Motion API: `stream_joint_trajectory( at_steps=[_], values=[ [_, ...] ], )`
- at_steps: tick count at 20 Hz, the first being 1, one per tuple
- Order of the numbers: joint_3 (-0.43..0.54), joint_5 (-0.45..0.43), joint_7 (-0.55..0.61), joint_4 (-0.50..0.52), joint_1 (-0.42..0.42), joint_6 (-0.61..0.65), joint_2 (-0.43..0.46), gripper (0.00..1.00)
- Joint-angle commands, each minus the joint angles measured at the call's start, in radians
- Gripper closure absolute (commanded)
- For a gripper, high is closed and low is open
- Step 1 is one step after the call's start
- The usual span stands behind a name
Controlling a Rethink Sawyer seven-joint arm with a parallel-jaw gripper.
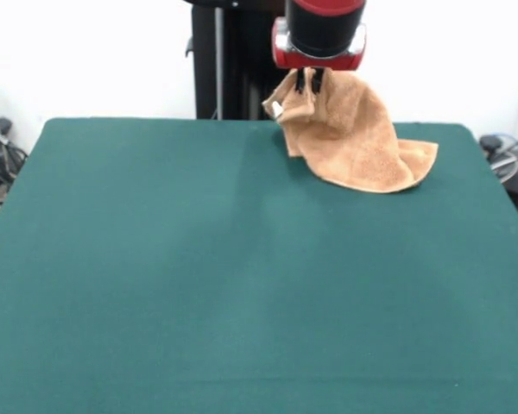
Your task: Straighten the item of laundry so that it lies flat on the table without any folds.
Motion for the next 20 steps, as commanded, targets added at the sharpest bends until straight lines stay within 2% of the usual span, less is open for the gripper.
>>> stream_joint_trajectory(
  at_steps=[1,16,20],
  values=[
    [0.094,-0.044,-0.043,-0.083,0.022,0.113,-0.042,1.00],
    [0.112,-0.056,-0.045,-0.155,0.029,0.217,-0.054,1.00],
    [0.110,-0.054,-0.042,-0.098,0.033,0.141,-0.074,1.00]
  ],
)
